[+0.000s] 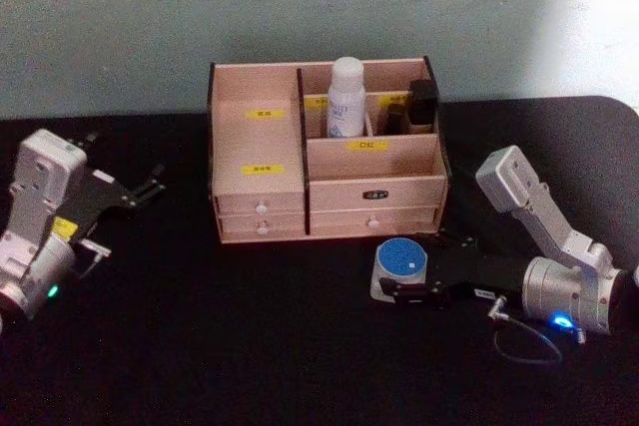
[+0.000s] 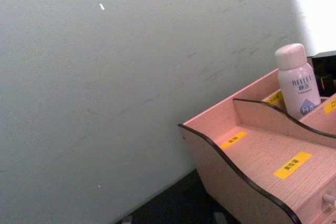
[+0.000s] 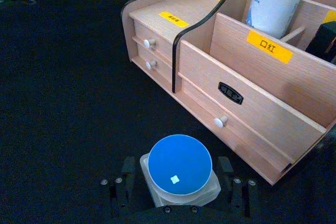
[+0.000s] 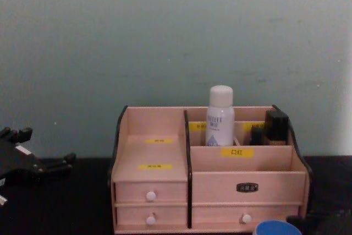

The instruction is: Pick up the facial cleanser and watermelon frost from the table and place them into the tiered storage box.

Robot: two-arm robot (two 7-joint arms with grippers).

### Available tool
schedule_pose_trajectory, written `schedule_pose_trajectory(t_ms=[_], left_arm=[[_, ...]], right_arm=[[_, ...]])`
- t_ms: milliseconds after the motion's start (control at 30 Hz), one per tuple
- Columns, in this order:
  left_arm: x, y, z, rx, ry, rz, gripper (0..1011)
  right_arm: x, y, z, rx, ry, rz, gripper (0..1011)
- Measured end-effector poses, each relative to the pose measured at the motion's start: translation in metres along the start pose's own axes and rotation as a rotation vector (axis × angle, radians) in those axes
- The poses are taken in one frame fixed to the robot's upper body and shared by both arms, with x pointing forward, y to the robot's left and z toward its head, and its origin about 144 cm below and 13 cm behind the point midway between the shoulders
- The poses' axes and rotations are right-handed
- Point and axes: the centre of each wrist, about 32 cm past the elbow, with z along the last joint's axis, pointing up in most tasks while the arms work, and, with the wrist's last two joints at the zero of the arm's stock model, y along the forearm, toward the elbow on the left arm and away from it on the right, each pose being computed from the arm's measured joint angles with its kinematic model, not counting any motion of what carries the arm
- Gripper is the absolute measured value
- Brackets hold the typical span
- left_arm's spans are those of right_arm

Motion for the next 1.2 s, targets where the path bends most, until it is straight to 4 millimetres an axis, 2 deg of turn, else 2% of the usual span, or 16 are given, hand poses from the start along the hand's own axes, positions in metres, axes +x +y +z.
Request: schedule_pose_trajectory(t_ms=[867,933,1200], left_arm=[[0.0000,0.0000,0.0000,0.000,0.000,0.000,1001],[0.0000,0.0000,0.0000,0.000,0.000,0.000,1001],[0.0000,0.0000,0.0000,0.000,0.000,0.000,1001]], right_arm=[[0.0002,0.0032,0.0000,-0.009,-0.010,-0.008,996],[0.0002,0.0032,0.0001,-0.009,-0.010,-0.008,978],[0.0004,0.0029,0.0002,-0.008,-0.010,-0.008,774]])
